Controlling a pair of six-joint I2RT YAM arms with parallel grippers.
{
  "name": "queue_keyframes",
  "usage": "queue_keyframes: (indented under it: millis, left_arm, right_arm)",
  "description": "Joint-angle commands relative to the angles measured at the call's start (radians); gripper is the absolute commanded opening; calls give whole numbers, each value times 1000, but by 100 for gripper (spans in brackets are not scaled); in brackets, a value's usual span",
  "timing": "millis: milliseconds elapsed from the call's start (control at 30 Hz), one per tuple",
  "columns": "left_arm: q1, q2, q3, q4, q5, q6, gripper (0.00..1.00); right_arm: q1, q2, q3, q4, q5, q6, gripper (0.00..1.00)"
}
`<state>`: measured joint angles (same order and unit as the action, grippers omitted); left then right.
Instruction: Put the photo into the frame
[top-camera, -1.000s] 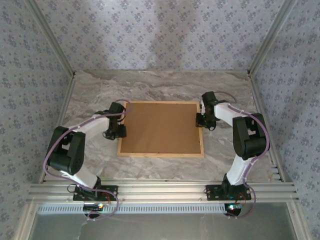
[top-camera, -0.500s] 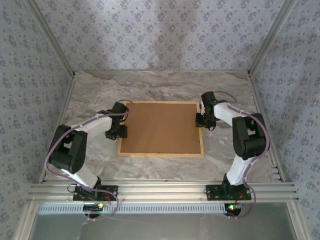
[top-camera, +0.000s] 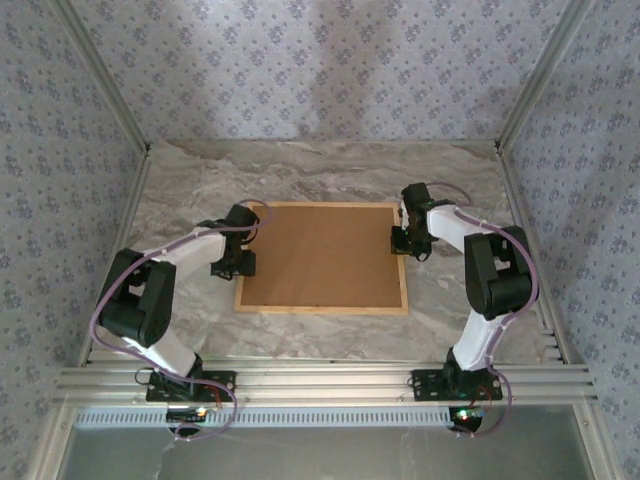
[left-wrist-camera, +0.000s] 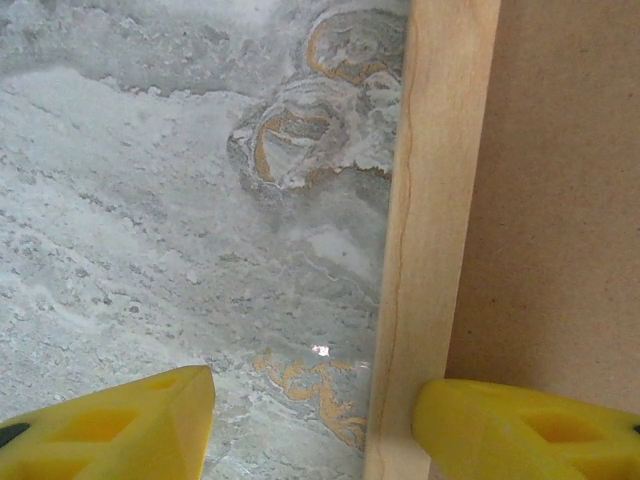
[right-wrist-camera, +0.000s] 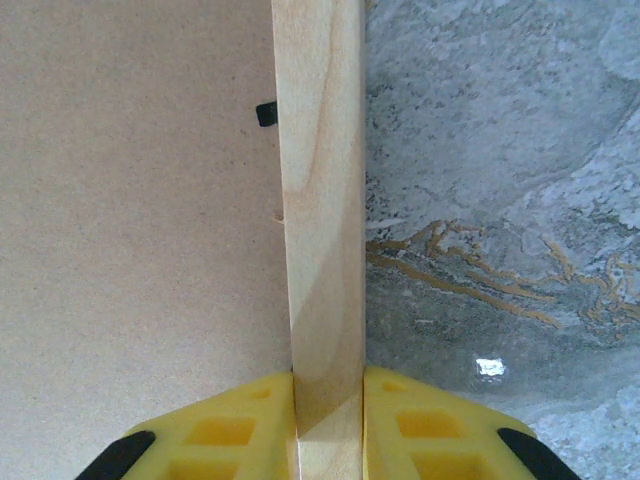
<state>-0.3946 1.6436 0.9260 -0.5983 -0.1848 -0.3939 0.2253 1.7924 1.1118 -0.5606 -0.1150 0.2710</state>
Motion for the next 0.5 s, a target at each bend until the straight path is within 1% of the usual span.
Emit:
queue_keyframes:
  millis: [0, 167, 467]
  left_arm:
    - [-33, 75, -57, 204, 315, -45, 64]
    - [17, 47, -100, 272, 410, -94, 64]
    - [33, 32, -115, 276, 423, -88, 64]
  right_arm:
    - [26, 61, -13, -24, -13, -21, 22]
    - [29, 62, -12, -25, -10, -23, 22]
    - [33, 65, -8, -28, -2, -24, 22]
